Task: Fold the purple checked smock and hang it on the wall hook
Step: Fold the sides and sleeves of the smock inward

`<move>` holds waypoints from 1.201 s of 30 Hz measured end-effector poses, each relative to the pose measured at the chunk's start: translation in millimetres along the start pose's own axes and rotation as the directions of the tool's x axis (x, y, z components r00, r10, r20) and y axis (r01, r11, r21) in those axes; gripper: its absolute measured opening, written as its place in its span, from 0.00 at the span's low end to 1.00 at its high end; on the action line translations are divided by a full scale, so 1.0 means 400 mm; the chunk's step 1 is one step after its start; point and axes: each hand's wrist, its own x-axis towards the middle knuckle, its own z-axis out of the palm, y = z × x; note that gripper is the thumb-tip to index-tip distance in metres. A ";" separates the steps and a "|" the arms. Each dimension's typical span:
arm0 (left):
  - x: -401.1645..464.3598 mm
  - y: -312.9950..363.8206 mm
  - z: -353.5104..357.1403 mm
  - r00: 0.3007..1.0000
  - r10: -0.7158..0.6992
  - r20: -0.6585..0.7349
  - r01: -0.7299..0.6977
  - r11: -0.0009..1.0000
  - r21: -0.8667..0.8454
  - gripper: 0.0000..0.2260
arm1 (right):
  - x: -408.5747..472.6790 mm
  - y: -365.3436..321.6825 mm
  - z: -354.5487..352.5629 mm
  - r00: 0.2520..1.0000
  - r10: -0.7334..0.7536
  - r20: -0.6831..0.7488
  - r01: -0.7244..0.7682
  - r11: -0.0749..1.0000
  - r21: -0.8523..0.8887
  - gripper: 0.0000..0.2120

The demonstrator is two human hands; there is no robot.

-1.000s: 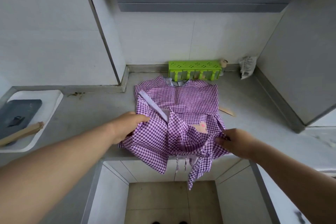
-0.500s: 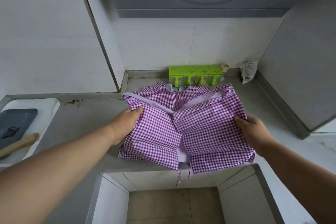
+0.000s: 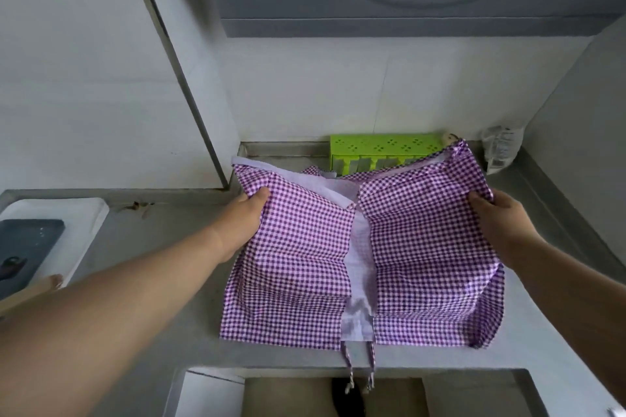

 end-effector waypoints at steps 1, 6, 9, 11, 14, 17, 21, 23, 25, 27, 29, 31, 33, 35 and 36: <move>0.029 0.006 0.002 1.000 -0.009 -0.015 0.009 1.000 -0.003 0.29 | 0.042 -0.001 0.011 1.000 0.009 -0.004 -0.009 1.000 -0.004 0.14; 0.152 0.013 0.010 0.996 -0.071 -0.054 0.069 0.997 -0.032 0.31 | 0.219 0.023 0.067 0.994 0.105 -0.033 -0.107 0.991 -0.085 0.20; 0.238 0.013 0.031 0.985 -0.129 -0.112 0.126 0.992 -0.034 0.30 | 0.327 0.039 0.117 0.994 0.109 -0.017 -0.110 0.979 -0.174 0.19; 0.277 0.002 0.038 0.976 -0.144 -0.164 0.143 0.990 -0.018 0.29 | 0.374 0.058 0.142 0.994 0.106 0.014 -0.099 0.966 -0.239 0.20; 0.339 -0.041 0.043 0.958 -0.151 -0.242 0.160 0.987 0.018 0.27 | 0.448 0.112 0.171 0.982 0.177 0.063 -0.144 0.923 -0.357 0.28; 0.390 -0.084 0.038 0.952 -0.182 -0.247 0.190 0.982 0.008 0.30 | 0.484 0.138 0.197 0.976 0.214 0.040 -0.184 0.909 -0.373 0.18; 0.437 -0.182 0.013 0.927 -0.271 -0.258 0.294 0.955 0.052 0.47 | 0.491 0.169 0.215 0.987 0.143 -0.071 -0.160 0.908 -0.389 0.16; 0.415 -0.209 0.021 0.932 -0.191 -0.307 0.275 0.927 0.256 0.48 | 0.447 0.176 0.229 0.992 -0.018 -0.127 -0.058 0.818 -0.572 0.26; 0.372 -0.232 0.031 0.956 0.007 -0.293 0.168 0.807 0.566 0.43 | 0.380 0.179 0.258 0.970 -0.240 0.040 0.206 0.719 -0.664 0.25; 0.331 -0.245 0.044 0.976 0.162 -0.143 0.011 0.622 0.783 0.35 | 0.329 0.188 0.298 0.885 -0.357 0.300 0.462 0.586 -0.666 0.23; 0.295 -0.270 0.058 0.966 0.248 0.071 -0.179 0.448 0.876 0.26 | 0.296 0.203 0.340 0.828 -0.245 0.504 0.554 0.495 -0.669 0.27; 0.261 -0.300 0.061 0.933 0.295 0.205 -0.303 0.342 0.889 0.21 | 0.269 0.220 0.373 0.793 -0.045 0.608 0.551 0.481 -0.682 0.34; 0.231 -0.319 0.061 0.907 0.337 0.251 -0.356 0.299 0.885 0.19 | 0.259 0.239 0.386 0.780 0.020 0.626 0.544 0.473 -0.693 0.39; 0.200 -0.333 0.063 0.924 0.274 0.266 -0.342 0.285 0.895 0.23 | 0.257 0.251 0.382 0.770 0.001 0.638 0.573 0.441 -0.691 0.40; 0.187 -0.342 0.064 0.946 0.200 0.256 -0.307 0.292 0.906 0.26 | 0.251 0.251 0.377 0.769 0.003 0.639 0.580 0.416 -0.700 0.41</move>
